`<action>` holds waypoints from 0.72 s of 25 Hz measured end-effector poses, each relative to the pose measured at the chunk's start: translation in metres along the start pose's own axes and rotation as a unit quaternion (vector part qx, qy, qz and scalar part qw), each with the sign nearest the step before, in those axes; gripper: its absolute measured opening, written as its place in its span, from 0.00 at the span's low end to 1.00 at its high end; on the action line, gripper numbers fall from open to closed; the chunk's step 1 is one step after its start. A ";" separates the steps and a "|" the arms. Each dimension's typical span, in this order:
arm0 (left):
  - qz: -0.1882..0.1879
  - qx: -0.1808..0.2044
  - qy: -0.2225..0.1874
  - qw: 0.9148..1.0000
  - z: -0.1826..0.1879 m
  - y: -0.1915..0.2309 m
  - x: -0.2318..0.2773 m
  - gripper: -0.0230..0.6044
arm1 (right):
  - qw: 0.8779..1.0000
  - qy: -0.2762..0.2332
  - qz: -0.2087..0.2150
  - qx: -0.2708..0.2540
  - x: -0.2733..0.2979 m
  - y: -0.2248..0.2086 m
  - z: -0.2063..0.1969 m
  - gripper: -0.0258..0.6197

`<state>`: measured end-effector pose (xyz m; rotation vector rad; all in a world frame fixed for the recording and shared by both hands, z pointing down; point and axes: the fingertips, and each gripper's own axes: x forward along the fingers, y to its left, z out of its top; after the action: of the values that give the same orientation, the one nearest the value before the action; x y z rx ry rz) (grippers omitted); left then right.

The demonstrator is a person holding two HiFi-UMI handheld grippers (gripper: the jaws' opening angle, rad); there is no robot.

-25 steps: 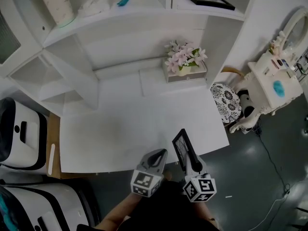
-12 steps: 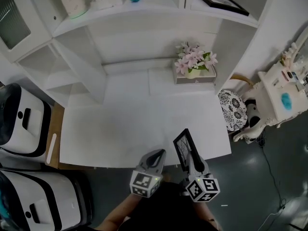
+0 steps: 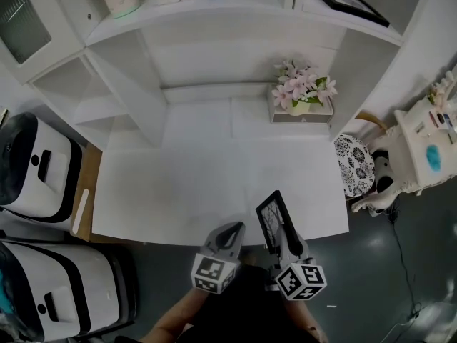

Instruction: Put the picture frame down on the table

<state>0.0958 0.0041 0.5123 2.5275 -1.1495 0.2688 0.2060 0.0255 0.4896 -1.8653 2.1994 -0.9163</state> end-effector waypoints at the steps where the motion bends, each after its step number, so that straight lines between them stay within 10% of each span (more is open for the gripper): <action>1: 0.002 -0.002 0.001 1.000 0.000 0.002 0.000 0.06 | 1.000 0.001 0.002 0.000 0.003 0.002 0.000 0.06; 18: 0.015 -0.006 0.008 1.000 0.030 0.044 0.010 0.06 | 0.998 0.032 0.025 0.053 0.054 0.026 0.018 0.06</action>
<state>0.0700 -0.0412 0.4984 2.4947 -1.1793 0.2894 0.1796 -0.0302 0.4772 -1.7504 2.1757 -1.0740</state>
